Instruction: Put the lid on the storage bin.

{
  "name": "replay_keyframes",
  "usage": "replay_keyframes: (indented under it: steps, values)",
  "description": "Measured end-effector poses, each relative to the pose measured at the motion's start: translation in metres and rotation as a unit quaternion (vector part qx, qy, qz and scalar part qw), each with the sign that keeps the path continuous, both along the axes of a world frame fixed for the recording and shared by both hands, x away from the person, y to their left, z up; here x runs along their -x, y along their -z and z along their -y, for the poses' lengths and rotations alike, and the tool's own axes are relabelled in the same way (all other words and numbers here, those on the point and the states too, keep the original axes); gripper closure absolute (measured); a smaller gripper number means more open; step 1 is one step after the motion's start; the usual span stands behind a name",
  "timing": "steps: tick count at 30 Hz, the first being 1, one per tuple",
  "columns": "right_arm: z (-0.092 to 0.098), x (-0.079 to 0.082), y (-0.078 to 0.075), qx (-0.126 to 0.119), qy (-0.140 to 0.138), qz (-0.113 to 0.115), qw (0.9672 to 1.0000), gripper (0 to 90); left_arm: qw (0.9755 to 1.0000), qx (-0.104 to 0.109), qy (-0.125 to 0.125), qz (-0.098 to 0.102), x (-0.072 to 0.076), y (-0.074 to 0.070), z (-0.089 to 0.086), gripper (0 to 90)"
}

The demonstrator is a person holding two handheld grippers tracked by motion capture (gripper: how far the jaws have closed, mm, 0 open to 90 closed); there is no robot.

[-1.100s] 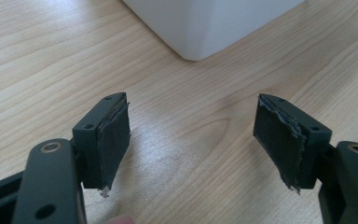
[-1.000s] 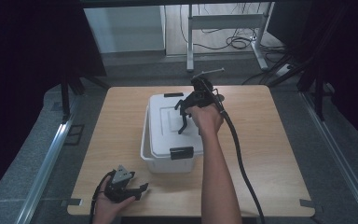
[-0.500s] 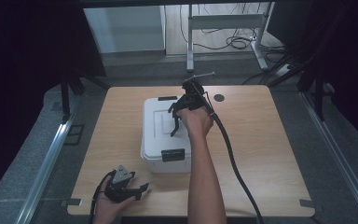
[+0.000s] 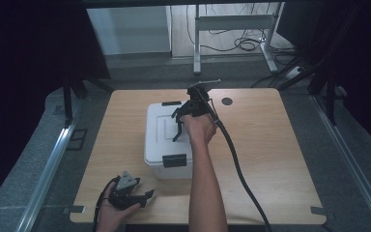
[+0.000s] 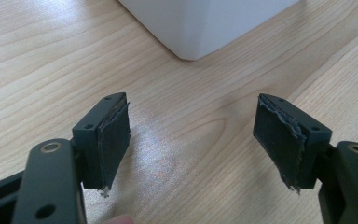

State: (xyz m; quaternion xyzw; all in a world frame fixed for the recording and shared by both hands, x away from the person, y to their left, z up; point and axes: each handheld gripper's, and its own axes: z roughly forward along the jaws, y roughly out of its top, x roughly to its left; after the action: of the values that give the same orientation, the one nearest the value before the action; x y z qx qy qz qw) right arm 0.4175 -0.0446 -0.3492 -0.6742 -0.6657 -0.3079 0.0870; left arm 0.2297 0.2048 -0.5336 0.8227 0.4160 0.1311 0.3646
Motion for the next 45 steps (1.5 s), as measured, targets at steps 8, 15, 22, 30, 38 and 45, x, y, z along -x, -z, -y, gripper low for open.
replay_keyframes:
  steps: [8,15,22,30,38,45]
  values:
    - [0.001,0.000,-0.001,-0.002,-0.001,0.003,1.0000,84.7,1.0000,-0.001,0.001,0.000,0.000,0.000,0.000,27.2]
    - [0.002,0.002,-0.001,0.004,0.009,0.004,0.9999,84.8,1.0000,0.003,0.000,-0.001,0.000,0.000,0.000,27.2]
    - [0.004,0.004,-0.002,0.013,0.011,0.006,0.9998,84.8,1.0000,0.003,-0.001,0.000,0.000,0.000,0.000,27.2]
    - [0.006,0.006,0.001,0.005,0.019,0.010,0.9997,84.8,1.0000,0.000,0.001,-0.001,0.000,0.000,0.001,27.2]
    - [0.005,0.009,0.005,0.016,0.042,0.009,0.9990,84.9,1.0000,0.005,0.000,0.000,0.000,-0.001,0.001,27.2]
    - [0.003,0.010,0.006,0.022,0.037,0.017,0.9989,84.7,1.0000,0.004,0.002,0.000,0.000,-0.001,0.000,27.2]
